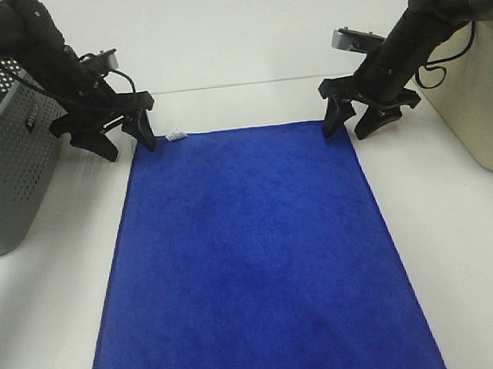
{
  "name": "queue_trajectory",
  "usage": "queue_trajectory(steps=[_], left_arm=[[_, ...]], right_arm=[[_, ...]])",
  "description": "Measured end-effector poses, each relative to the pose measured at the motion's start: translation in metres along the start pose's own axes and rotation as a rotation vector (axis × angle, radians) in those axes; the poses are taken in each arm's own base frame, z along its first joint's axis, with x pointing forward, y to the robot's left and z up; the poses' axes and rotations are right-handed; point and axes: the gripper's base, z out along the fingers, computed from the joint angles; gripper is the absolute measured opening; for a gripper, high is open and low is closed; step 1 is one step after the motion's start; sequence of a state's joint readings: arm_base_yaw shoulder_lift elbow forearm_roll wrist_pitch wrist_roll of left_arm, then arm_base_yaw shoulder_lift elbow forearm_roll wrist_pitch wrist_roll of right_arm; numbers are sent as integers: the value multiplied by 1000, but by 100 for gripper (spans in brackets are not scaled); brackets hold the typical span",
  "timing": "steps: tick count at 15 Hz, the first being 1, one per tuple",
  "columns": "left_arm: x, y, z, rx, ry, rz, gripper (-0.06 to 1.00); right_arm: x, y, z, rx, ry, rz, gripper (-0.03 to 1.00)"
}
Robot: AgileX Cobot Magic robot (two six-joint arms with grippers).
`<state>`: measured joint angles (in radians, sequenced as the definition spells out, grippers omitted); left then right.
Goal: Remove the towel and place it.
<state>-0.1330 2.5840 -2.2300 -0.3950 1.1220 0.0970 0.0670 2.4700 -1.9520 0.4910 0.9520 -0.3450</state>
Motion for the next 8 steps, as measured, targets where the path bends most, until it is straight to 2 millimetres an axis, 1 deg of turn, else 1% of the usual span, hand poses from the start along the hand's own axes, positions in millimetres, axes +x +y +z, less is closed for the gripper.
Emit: queue_trajectory(steps=[2, 8], left_arm=[[1, 2, 5, 1, 13, 0, 68], [3, 2, 7, 9, 35, 14, 67]], right_arm=[[0, 0, 2, -7, 0, 6, 65], [0, 0, 3, -12, 0, -5, 65]])
